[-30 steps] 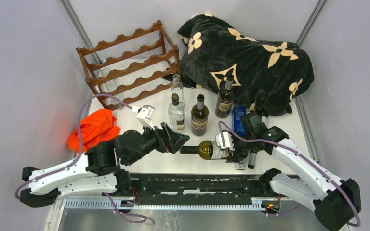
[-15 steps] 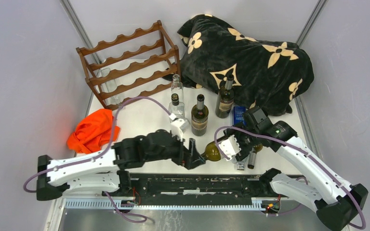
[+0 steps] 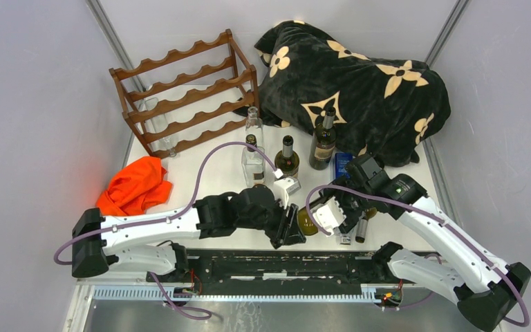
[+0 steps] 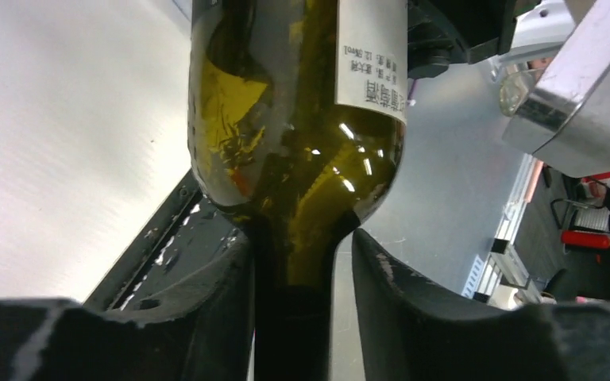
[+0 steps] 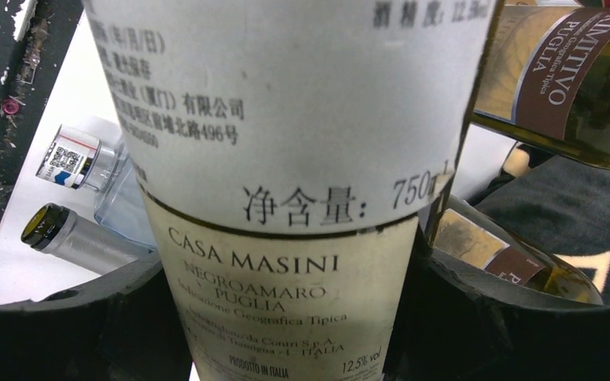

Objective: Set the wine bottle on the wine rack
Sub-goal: Pick up the wine bottle from the center of the board.

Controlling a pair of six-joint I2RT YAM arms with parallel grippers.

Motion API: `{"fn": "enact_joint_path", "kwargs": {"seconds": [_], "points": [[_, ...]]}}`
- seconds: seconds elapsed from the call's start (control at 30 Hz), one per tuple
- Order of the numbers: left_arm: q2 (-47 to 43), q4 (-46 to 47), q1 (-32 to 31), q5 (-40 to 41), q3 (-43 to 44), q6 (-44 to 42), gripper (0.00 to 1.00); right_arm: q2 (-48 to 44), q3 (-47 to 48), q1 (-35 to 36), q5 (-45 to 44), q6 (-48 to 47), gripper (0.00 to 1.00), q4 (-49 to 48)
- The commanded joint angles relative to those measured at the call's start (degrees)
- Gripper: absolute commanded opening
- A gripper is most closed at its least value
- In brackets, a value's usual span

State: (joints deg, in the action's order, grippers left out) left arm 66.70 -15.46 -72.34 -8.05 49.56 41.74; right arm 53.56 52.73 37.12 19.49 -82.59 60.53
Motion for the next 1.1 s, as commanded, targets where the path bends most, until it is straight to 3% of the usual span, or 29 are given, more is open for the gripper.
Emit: {"fn": "enact_joint_path", "kwargs": {"seconds": [0.0,0.03,0.1,0.2,0.27,0.33,0.4,0.53,0.67,0.93,1.0,1.07], "points": [[-1.57,5.56,0.38,-3.29,-0.17,-1.06,0.4,-1.73,4.49,0.27,2.09,0.83,0.0,-3.16],[-1.83,5.46,0.42,-3.14,-0.37,-1.0,0.27,-1.71,4.44,0.29,2.23,1.23,0.0,-3.21],[-2.23,4.92,0.53,-2.81,-0.62,-1.08,0.14,-1.69,4.27,0.28,2.46,1.82,0.0,-3.29],[-3.27,4.08,0.71,-2.7,-1.31,-1.94,0.12,-1.95,3.98,0.27,2.5,2.79,0.0,-3.48],[-4.28,3.59,1.27,-2.99,-2.06,-2.43,0.03,-2.12,3.96,0.27,3.32,3.58,0.0,-3.39],[-5.57,4.97,1.7,-3.78,-3.38,-2.33,0.02,-2.28,3.9,0.27,5.74,3.93,0.05,-2.75],[-7.23,7.18,1.88,-4.14,-4.75,-1.43,0.02,-2.65,3.87,0.25,8.83,4.09,0.25,-2.12],[-9.96,10.92,3.87,-7.05,-7.75,1.46,0.02,-3.35,4.32,0.32,14.01,5.86,0.97,-1.24],[-12.7,11.19,5.51,-7.55,-9.19,3.0,0.02,-2.22,9.14,0.27,18.02,11.69,0.98,0.9],[-18.19,8.27,7.83,-11.15,-8.07,2.26,0.02,1.62,29.8,-3.89,22.96,13.94,0.98,10.13],[-19.57,6.26,8.09,-11.36,-6.22,1.15,0.02,2.44,34.42,-7.15,22.05,18.71,0.98,7.12],[-20.66,3.69,8.61,-10.86,-3.87,0.1,0.02,3.68,37.82,-11.53,16.7,31.47,0.98,-1.7]]}}
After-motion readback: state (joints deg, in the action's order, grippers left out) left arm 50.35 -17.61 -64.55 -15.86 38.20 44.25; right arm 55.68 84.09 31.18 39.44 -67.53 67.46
